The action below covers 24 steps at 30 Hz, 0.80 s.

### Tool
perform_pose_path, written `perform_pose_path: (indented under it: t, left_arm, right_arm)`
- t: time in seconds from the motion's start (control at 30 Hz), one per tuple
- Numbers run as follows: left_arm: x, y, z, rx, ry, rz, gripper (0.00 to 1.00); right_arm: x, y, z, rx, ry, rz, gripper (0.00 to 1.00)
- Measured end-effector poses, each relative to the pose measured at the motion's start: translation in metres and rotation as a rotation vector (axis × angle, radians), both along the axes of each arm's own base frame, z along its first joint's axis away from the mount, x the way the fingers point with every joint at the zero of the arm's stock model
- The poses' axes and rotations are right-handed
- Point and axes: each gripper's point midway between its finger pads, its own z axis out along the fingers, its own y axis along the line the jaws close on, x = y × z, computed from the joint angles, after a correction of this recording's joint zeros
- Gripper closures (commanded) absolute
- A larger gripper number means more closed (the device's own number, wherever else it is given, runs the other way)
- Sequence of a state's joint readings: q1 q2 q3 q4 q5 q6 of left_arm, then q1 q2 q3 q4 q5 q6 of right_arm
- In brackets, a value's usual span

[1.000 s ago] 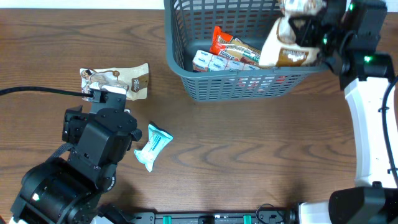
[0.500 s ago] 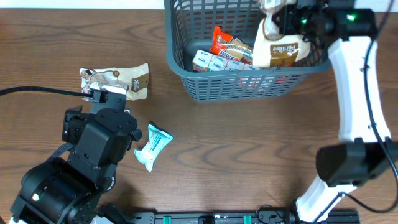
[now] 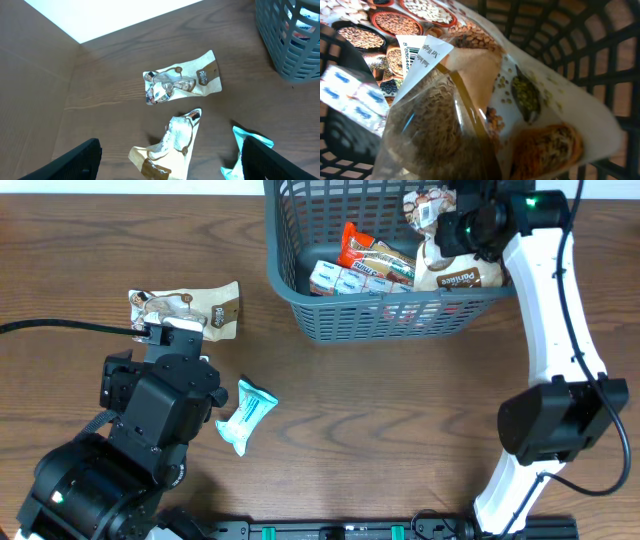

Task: Pack container
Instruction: 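Lower the mushroom bag into the basket and open the right gripper, then retract the right gripper to the front right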

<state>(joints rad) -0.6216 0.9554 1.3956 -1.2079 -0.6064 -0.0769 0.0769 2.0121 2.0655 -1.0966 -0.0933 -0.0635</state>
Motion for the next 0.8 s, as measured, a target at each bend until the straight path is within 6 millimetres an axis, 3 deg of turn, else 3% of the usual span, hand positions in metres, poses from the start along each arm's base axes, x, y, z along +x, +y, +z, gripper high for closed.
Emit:
perform_pose_path:
  t: [0.1, 0.3, 0.37, 0.63, 0.7, 0.8]
  left_arm:
    - [0.0, 0.0, 0.0, 0.0, 0.0, 0.0, 0.22]
    - [0.0, 0.0, 0.0, 0.0, 0.0, 0.0, 0.22]
    - [0.0, 0.0, 0.0, 0.0, 0.0, 0.0, 0.22]
    - [0.0, 0.0, 0.0, 0.0, 0.0, 0.0, 0.22]
    - [0.0, 0.0, 0.0, 0.0, 0.0, 0.0, 0.21]
    - [0.0, 0.0, 0.0, 0.0, 0.0, 0.0, 0.22]
  right_arm:
    - [0.0, 0.0, -0.006, -0.005, 0.015, 0.0, 0.87]
    - [0.001, -0.002, -0.007, -0.014, 0.016, 0.001, 0.34]
    - [0.0, -0.002, -0.007, -0.018, 0.017, 0.002, 0.23]
    - [0.003, -0.002, 0.0, -0.011, -0.001, -0.012, 0.12]
    - [0.008, -0.001, 0.013, -0.001, -0.034, -0.014, 0.1]
    - [0.019, 0.005, 0.052, 0.038, -0.129, -0.01, 0.08]
